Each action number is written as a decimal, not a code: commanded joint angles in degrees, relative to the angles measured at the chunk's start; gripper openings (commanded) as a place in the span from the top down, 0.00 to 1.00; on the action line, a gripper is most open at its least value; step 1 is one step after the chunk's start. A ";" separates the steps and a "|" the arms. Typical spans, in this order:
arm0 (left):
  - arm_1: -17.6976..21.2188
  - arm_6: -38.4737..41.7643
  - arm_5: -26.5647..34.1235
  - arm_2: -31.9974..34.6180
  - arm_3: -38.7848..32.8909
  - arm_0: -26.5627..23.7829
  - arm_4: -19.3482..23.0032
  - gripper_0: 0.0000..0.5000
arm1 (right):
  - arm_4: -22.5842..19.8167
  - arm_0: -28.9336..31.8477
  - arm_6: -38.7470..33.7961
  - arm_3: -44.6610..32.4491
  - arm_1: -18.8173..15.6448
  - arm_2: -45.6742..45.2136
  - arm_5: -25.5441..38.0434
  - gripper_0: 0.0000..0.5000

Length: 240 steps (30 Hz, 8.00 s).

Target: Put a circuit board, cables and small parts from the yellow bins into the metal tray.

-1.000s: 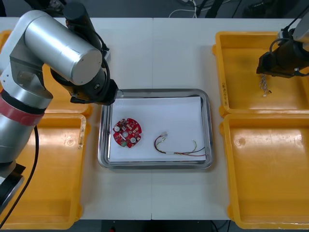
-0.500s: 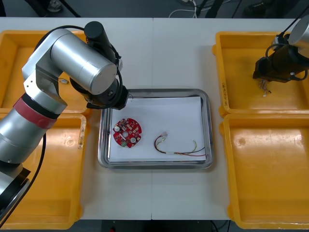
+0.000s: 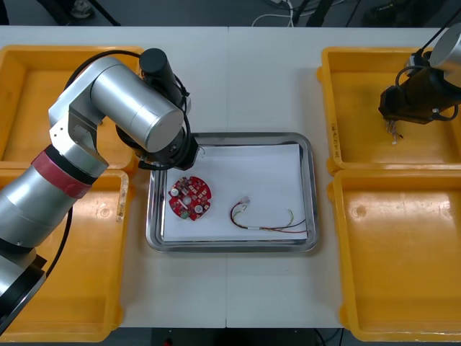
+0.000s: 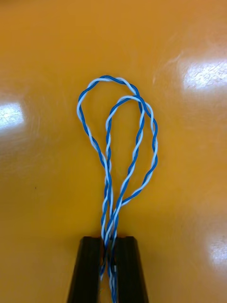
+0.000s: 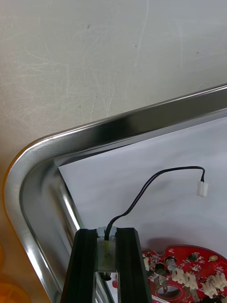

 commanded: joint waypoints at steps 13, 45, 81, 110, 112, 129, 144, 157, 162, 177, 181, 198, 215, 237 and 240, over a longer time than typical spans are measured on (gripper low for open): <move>-1.29 5.94 -1.03 -0.68 -0.34 -2.73 -0.50 0.00 | -1.56 -1.01 1.46 -0.21 0.24 0.83 -2.14 1.00; 3.89 -4.16 18.44 15.40 -8.16 -5.80 7.67 0.00 | 2.57 4.18 0.32 -40.64 -0.46 -0.49 41.10 1.00; 13.56 -32.55 4.68 29.20 16.45 -9.23 3.54 0.00 | -13.86 17.19 -1.62 -82.04 4.02 9.62 52.13 1.00; 11.10 -33.78 -16.68 20.85 30.51 -9.41 4.86 0.00 | -27.48 19.91 6.29 -88.28 3.93 36.51 50.41 0.97; 10.92 -33.78 -17.56 20.59 31.04 -9.41 4.94 0.00 | -27.48 19.30 8.05 -87.57 3.84 37.21 50.41 0.98; 8.99 -34.14 -20.10 19.53 33.59 -9.58 7.05 0.00 | -26.52 9.54 24.93 -72.19 9.91 40.55 49.36 0.97; 8.11 -33.96 -21.33 18.04 35.08 -9.49 7.84 0.00 | -24.23 8.13 34.07 -68.32 10.61 46.79 43.47 0.97; 7.67 -33.87 -24.59 16.02 37.19 -9.49 8.81 0.00 | -22.12 12.00 35.30 -68.32 10.52 51.54 36.79 0.97; 7.67 -33.96 -24.59 15.93 37.11 -9.49 8.90 0.00 | -20.28 12.70 35.38 -68.32 10.08 54.27 34.15 0.97; 7.76 -34.14 -24.59 15.93 37.19 -9.41 9.16 1.00 | -19.22 17.45 36.35 -68.32 8.77 56.02 28.00 0.97; 7.67 -34.14 -24.59 16.02 37.19 -9.41 9.25 1.00 | -18.96 17.63 36.44 -68.32 8.41 56.02 27.56 0.97; 8.81 -34.84 -15.27 21.55 33.50 -9.41 7.14 1.00 | -18.08 17.54 36.09 -68.32 8.41 55.76 27.56 0.00; 10.31 -34.40 4.59 32.80 13.38 -3.43 -0.24 1.00 | -21.16 14.64 36.00 -72.54 8.41 45.48 40.75 0.00; 3.80 -22.71 18.44 32.72 -10.44 0.35 -2.17 1.00 | -23.97 10.77 33.19 -74.48 5.69 19.64 52.13 0.00; 2.66 -19.72 18.44 31.13 -11.67 0.26 -2.44 1.00 | -24.32 10.86 32.48 -74.65 3.49 17.79 52.13 0.00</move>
